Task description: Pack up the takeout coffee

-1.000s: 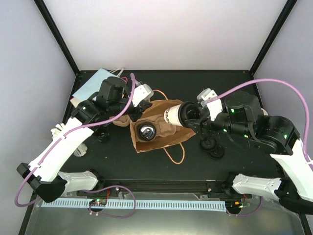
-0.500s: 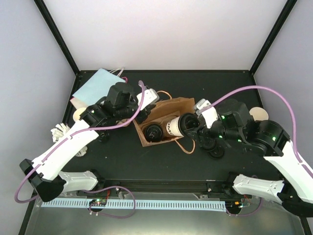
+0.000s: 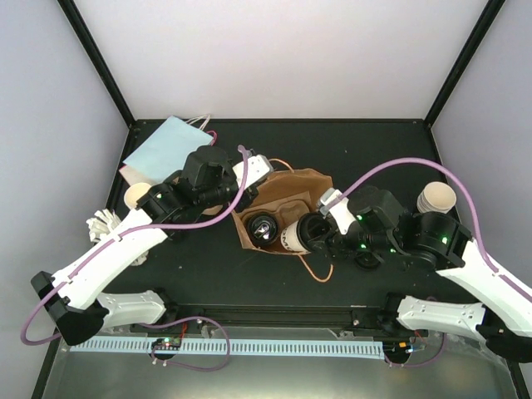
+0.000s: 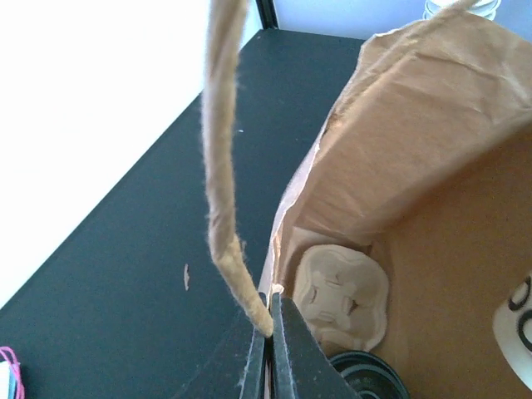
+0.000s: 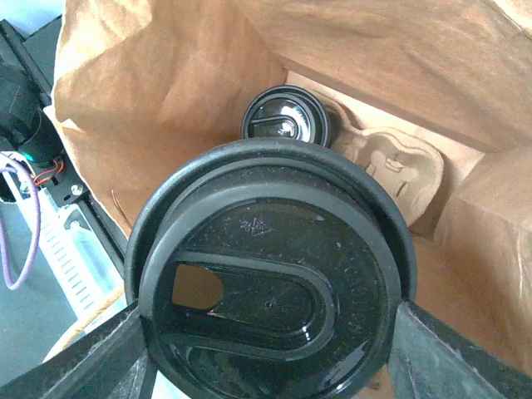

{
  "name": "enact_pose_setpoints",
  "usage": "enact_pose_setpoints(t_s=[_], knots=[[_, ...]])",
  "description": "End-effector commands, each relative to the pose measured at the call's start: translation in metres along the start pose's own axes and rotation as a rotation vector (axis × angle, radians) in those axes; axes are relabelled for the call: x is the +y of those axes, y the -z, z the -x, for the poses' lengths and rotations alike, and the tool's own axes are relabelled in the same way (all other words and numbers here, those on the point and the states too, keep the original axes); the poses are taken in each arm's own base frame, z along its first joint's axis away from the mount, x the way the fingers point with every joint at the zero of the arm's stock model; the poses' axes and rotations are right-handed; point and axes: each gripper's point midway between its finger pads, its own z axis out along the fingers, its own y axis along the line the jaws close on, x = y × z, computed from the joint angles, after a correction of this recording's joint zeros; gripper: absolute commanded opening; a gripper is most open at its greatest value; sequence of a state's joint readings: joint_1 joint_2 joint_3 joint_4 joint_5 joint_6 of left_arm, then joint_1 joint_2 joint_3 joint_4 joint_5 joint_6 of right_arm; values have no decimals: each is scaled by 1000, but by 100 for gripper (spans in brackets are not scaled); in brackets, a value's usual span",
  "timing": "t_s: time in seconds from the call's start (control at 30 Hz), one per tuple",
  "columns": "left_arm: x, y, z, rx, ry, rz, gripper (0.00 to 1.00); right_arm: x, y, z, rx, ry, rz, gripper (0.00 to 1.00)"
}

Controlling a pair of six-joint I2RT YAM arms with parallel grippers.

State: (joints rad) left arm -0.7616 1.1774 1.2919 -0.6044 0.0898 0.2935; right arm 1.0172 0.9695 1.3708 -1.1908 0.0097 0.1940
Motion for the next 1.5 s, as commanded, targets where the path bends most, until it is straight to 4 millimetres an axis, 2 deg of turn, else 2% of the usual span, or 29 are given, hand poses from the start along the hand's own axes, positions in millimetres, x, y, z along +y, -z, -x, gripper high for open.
enact_pose_setpoints(t_s=[0.0, 0.27, 0.37, 0.47, 0.6, 0.7, 0.73, 0.8, 0.9, 1.13, 1.4, 1.47], knots=[[13, 5, 26, -82, -63, 70, 1, 5, -2, 6, -28, 8, -15, 56], [27, 5, 57, -144, -126, 129, 1, 7, -14, 9, -16, 48, -62, 56], [27, 7, 63, -167, -155, 137, 2, 4, -22, 6, 5, 65, -103, 56], [18, 9, 65, -186, -191, 109, 2, 8, -29, 4, 17, 95, -107, 56], [-5, 7, 51, -192, -212, 44, 2, 21, -39, -3, 24, 161, -98, 56], [-21, 10, 37, -194, -210, 35, 1, 31, -49, -16, 50, 221, -94, 56], [-35, 12, 21, -174, -216, 41, 2, 38, -58, -28, 80, 277, -112, 57], [-45, 15, 16, -167, -215, 25, 1, 41, -62, -33, 90, 306, -130, 57], [-54, 15, 9, -146, -210, 13, 2, 36, -63, -32, 88, 309, -173, 57], [-63, 21, 11, -150, -210, 6, 2, 4, -48, -11, 15, 264, -382, 57], [-68, 23, 11, -165, -204, -5, 2, -5, -65, -27, 57, 291, -451, 56], [-68, 23, 10, -166, -202, -8, 2, -5, -70, -29, 53, 300, -468, 49]])
